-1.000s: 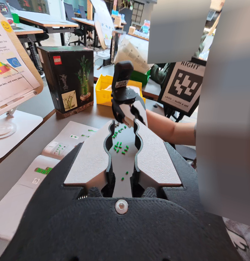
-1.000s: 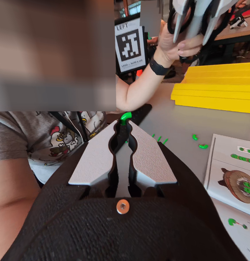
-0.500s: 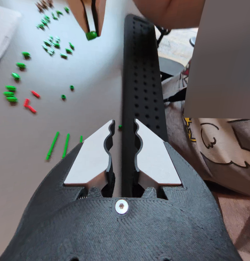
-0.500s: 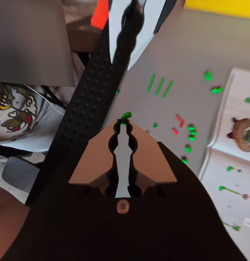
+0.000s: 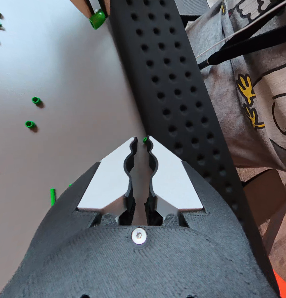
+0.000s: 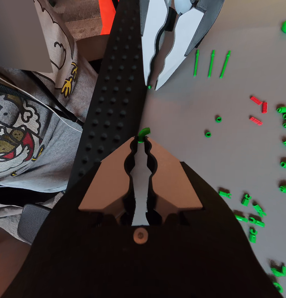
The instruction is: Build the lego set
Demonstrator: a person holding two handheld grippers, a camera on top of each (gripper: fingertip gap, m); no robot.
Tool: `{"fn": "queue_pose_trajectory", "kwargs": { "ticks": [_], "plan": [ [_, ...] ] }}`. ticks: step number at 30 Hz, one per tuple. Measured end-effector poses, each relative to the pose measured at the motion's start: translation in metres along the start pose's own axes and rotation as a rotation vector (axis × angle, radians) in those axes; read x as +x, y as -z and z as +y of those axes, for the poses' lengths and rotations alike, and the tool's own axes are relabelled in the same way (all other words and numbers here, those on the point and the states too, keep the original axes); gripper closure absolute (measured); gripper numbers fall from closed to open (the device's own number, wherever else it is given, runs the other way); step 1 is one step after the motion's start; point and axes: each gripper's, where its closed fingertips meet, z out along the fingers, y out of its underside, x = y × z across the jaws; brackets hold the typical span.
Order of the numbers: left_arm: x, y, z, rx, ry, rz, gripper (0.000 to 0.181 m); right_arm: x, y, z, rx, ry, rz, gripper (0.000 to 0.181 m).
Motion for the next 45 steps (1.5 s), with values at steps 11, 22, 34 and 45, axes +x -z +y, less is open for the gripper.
{"fn": "queue_pose_trajectory", "kwargs": {
  "ticks": [11, 22, 34, 45],
  "plan": [
    [-0.01, 0.001, 0.004, 0.006, -0.011, -0.014, 0.181, -0.001, -0.003, 0.004, 0.048, -0.008, -0.006, 0.175],
    [-0.002, 0.025, 0.004, 0.07, 0.09, -0.029, 0.162, 0.018, -0.011, 0.008, 0.07, 0.011, 0.115, 0.175],
    [0.002, 0.019, -0.002, 0.149, 0.618, -0.222, 0.166, 0.031, -0.018, 0.015, 0.028, 0.033, 0.204, 0.175],
    [-0.002, 0.011, 0.015, 0.054, 0.699, -0.402, 0.169, 0.029, -0.012, 0.018, 0.031, 0.063, 0.24, 0.175]
  ]
}}
